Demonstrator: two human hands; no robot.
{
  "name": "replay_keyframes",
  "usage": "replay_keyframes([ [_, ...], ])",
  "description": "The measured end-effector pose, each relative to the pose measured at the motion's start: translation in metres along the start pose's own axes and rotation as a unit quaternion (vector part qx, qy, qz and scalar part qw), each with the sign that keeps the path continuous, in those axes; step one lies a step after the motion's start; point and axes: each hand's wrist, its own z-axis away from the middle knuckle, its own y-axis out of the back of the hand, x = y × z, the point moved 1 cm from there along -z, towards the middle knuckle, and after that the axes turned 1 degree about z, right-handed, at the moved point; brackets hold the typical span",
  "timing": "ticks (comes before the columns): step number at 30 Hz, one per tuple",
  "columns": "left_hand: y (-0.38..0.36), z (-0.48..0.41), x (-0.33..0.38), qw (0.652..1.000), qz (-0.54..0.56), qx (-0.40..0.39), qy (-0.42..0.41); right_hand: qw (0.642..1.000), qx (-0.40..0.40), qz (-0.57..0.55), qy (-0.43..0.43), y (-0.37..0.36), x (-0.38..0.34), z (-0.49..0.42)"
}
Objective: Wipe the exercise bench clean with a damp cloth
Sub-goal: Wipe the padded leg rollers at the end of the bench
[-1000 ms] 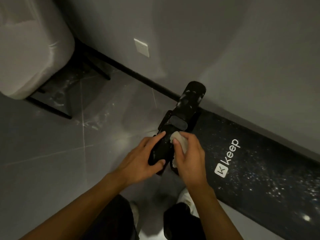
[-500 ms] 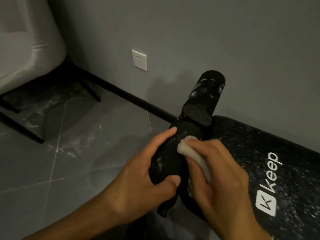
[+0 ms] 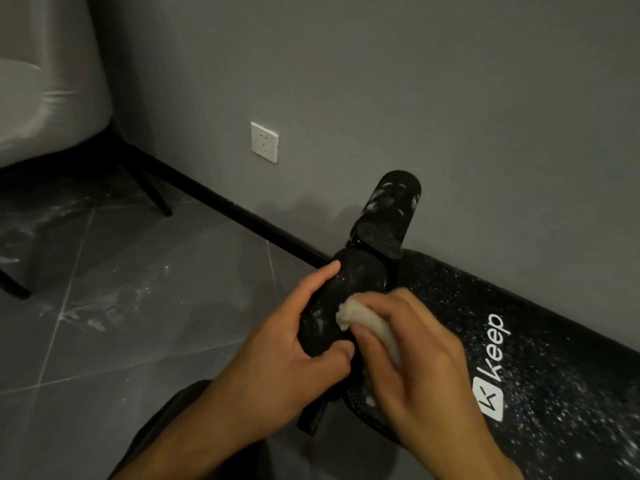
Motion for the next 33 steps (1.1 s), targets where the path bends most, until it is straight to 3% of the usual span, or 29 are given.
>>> replay_keyframes([
  [5, 0.001, 0.001, 0.000, 1.000, 0.019, -0.001, 0.008, 0.995, 0.067, 0.053, -0.059, -0.003, 0.015, -0.036],
  [10, 0.001, 0.001, -0.001, 1.000, 0.018, -0.003, -0.001, 1.000, -0.015, -0.020, 0.005, 0.001, 0.002, -0.001],
  [13, 0.004, 0.001, -0.003, 1.000, 0.008, -0.005, -0.007, 1.000, 0.026, 0.002, 0.002, -0.002, 0.010, -0.011],
  [17, 0.015, 0.003, -0.011, 0.996, 0.041, -0.075, -0.019, 0.992, 0.104, 0.043, -0.063, -0.014, 0.014, -0.031],
  [23, 0.043, 0.000, -0.020, 0.977, 0.114, -0.178, -0.011, 1.000, 0.021, 0.013, 0.014, -0.004, 0.001, -0.009],
  [29, 0.029, 0.012, -0.029, 0.979, 0.168, -0.115, -0.030, 0.991, 0.080, 0.088, -0.058, -0.011, 0.009, -0.040],
  [33, 0.019, 0.017, -0.035, 0.976, 0.211, -0.043, -0.019, 0.998, 0.034, 0.056, -0.012, -0.007, -0.004, -0.021],
])
